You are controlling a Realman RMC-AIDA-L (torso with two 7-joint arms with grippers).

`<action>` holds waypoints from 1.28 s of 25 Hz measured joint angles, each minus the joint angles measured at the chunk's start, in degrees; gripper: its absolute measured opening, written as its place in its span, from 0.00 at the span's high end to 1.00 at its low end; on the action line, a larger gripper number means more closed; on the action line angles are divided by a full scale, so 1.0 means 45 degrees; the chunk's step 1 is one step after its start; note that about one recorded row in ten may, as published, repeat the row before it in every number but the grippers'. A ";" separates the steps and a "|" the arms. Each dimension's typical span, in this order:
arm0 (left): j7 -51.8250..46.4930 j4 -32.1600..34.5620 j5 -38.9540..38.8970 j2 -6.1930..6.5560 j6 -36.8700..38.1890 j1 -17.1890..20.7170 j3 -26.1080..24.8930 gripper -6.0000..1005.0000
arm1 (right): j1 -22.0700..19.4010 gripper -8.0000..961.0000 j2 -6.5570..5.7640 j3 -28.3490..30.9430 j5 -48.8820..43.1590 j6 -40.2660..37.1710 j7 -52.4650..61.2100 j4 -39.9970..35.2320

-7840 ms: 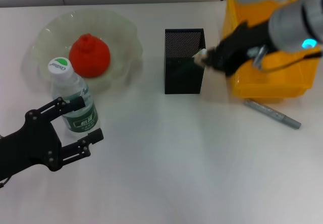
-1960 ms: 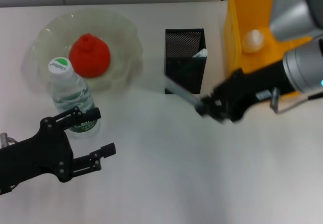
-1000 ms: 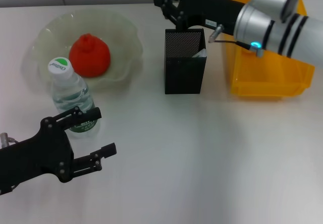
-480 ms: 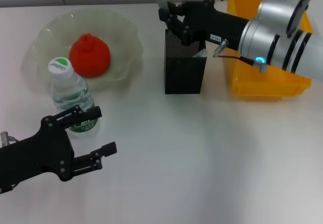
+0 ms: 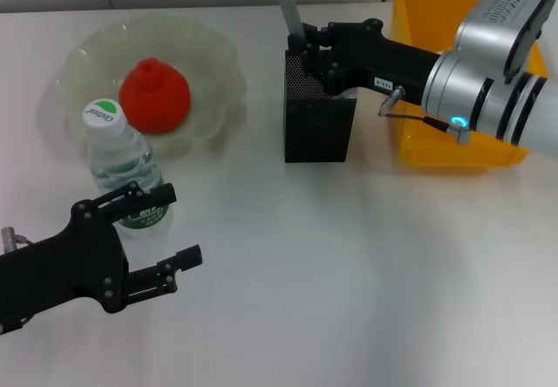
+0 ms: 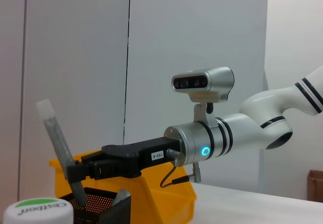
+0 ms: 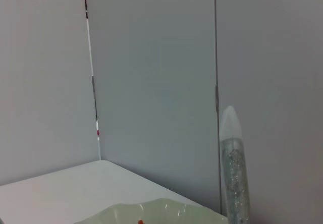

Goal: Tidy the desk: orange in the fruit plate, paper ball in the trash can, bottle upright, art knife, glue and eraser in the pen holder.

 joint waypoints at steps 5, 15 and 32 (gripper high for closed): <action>0.0006 0.0000 0.0001 0.0000 0.0000 0.0019 0.0000 0.22 | -0.0260 0.82 0.0000 -0.0008 0.0008 -0.0286 0.0034 -0.0050; 0.0008 -0.0001 -0.0047 0.0000 0.0033 0.0079 -0.0049 0.22 | -0.1458 0.67 -0.0008 0.0004 0.0011 -0.1743 0.0032 -0.0831; 0.0000 0.0117 0.0056 0.0102 0.0241 0.0248 0.0364 0.22 | -0.5475 0.21 -0.0198 0.0826 -0.5073 -0.8260 0.0680 -0.3480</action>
